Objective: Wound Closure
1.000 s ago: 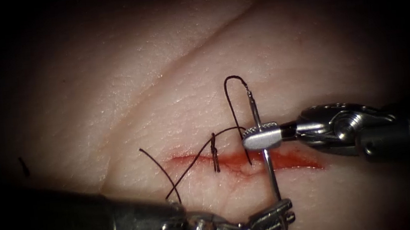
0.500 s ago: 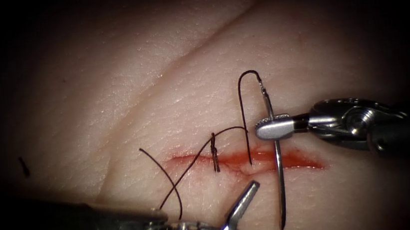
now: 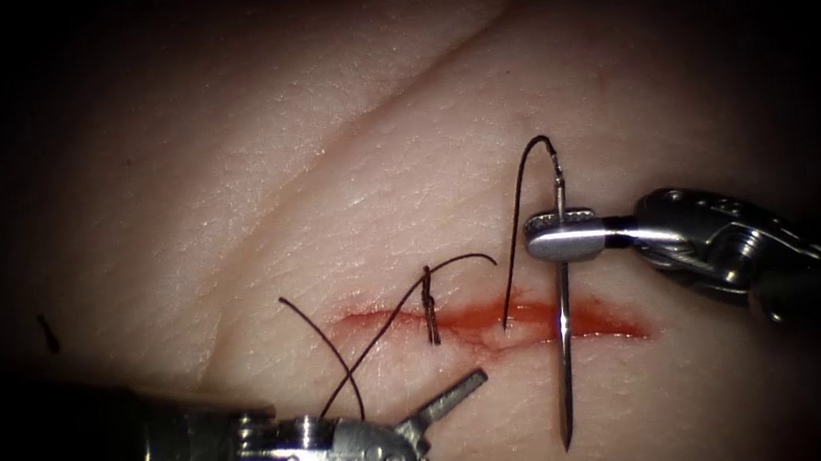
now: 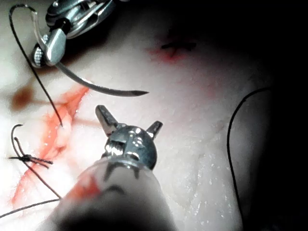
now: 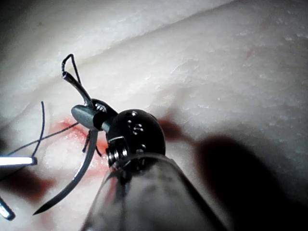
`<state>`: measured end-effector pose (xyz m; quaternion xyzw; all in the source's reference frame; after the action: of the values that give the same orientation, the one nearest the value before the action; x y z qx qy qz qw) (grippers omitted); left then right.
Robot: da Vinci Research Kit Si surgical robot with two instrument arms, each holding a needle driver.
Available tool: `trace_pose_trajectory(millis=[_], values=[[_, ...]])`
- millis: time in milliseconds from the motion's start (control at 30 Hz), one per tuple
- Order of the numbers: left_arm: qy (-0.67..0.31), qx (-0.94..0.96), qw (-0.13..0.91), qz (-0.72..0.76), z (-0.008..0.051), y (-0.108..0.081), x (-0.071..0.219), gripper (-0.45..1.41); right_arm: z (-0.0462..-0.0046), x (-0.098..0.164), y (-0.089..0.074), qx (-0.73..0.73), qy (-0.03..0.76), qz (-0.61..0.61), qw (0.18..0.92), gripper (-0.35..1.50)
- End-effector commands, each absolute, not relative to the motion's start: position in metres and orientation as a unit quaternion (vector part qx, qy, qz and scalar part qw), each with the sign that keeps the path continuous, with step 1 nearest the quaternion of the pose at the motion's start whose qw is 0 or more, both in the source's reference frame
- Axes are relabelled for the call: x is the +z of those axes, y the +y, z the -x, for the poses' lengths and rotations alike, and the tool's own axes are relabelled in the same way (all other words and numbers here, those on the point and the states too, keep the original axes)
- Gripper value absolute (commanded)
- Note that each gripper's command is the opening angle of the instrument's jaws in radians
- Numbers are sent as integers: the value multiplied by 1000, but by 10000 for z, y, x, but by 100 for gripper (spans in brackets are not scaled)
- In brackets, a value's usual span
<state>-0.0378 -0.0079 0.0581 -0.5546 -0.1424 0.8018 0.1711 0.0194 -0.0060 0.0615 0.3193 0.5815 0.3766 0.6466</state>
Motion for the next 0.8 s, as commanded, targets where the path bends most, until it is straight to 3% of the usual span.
trace_pose_trajectory(millis=[33, 100, 167, 200, 800], values=[[-152, 800, 167, 556, 383, -79, 593, 52, -198, 617, -67, 369, 587, -314, 648, -35], [-164, 799, 158, 556, 382, -74, 601, 26, -197, 614, -70, 356, 594, -309, 652, -35], [-172, 801, 146, 555, 381, -70, 608, -33, -195, 610, -73, 344, 600, -302, 656, -35], [-176, 804, 141, 551, 382, -69, 611, -45, -194, 609, -74, 340, 603, -302, 656, -35], [-184, 904, 130, 363, 401, -19, 672, -45, -191, 603, -78, 289, 634, -251, 672, -35]])
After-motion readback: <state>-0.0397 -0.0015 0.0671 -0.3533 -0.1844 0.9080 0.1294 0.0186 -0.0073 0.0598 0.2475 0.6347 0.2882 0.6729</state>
